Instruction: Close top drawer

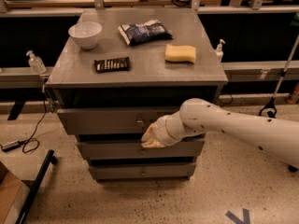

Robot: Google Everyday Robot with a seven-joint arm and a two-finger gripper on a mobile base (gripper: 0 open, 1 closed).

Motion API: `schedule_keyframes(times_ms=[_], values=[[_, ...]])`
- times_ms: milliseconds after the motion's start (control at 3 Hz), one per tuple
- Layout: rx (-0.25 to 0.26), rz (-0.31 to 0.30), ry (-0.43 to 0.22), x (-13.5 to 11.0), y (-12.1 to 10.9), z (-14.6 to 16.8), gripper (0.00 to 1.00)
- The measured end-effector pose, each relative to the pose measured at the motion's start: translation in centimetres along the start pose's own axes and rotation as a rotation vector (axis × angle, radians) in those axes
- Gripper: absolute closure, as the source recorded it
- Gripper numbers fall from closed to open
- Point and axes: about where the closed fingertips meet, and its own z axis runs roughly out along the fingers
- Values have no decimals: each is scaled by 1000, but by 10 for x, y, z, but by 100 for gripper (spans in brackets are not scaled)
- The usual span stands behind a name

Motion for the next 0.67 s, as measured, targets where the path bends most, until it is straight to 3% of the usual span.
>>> schedule_keyframes(times_ms=[333, 667], values=[[-5, -1, -2, -1, 1, 2, 0], [-5, -1, -2, -1, 1, 2, 0]])
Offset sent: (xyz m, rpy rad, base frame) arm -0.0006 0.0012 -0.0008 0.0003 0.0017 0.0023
